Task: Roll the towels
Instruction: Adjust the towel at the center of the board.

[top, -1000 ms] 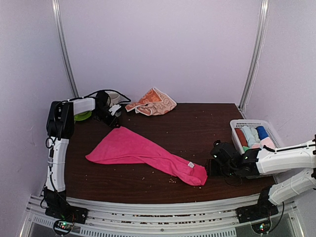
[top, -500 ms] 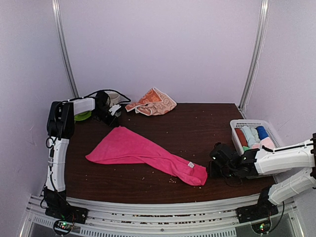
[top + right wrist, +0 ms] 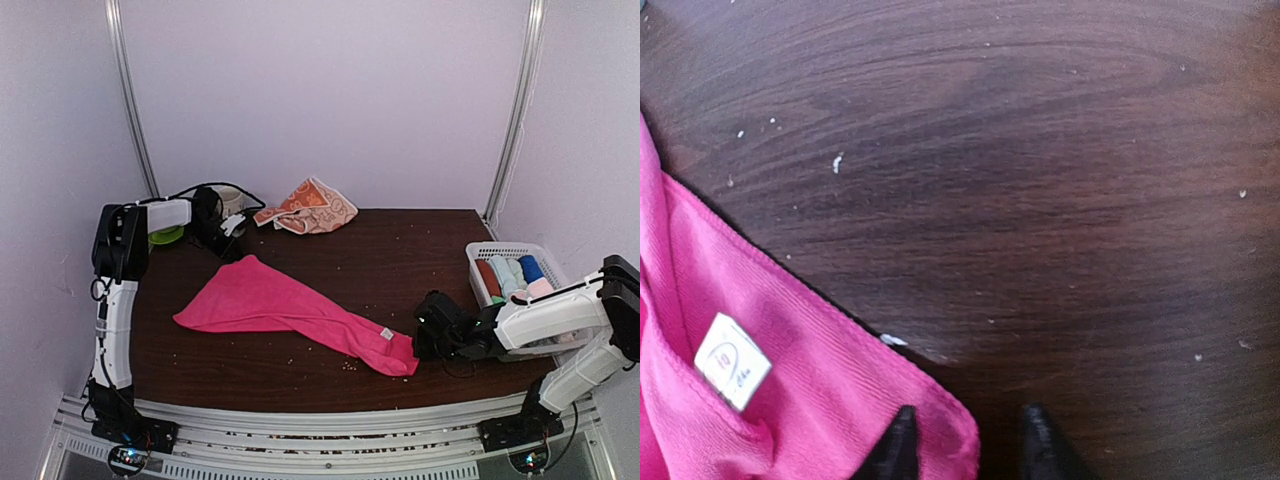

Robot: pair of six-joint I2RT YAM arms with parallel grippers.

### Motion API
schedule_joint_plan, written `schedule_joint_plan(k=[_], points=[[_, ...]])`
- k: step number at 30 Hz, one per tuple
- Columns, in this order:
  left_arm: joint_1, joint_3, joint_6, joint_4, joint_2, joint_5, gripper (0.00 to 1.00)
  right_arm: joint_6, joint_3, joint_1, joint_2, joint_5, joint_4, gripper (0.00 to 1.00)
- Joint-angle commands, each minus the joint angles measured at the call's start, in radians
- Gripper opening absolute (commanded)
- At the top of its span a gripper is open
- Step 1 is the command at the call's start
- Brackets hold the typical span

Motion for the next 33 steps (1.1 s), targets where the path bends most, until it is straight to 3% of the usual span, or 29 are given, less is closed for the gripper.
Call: schedule_joint_plan(k=[1,5,12,20,29,33], points=[[-0.002,-0.04,0.011,0.014,-0.08,0.023,0.0,0.001,0.018,-0.005,0.032,-0.016,0.04,0.24],[-0.002,-0.059,0.007,0.029,-0.111,0.022,0.0,-0.003,0.035,-0.006,0.045,0.002,0.045,0.0],[0.0,-0.106,0.009,0.069,-0.206,0.003,0.0,-0.063,0.115,-0.007,0.03,0.106,0.005,0.0],[0.016,-0.162,0.003,0.139,-0.4,-0.011,0.0,-0.25,0.303,-0.016,-0.05,0.364,-0.069,0.0],[0.042,-0.394,0.002,0.282,-0.657,0.018,0.0,-0.457,0.419,-0.105,-0.158,0.408,-0.023,0.0],[0.041,-0.417,0.022,0.261,-0.618,0.004,0.0,-0.429,0.422,-0.141,-0.175,0.366,-0.057,0.0]])
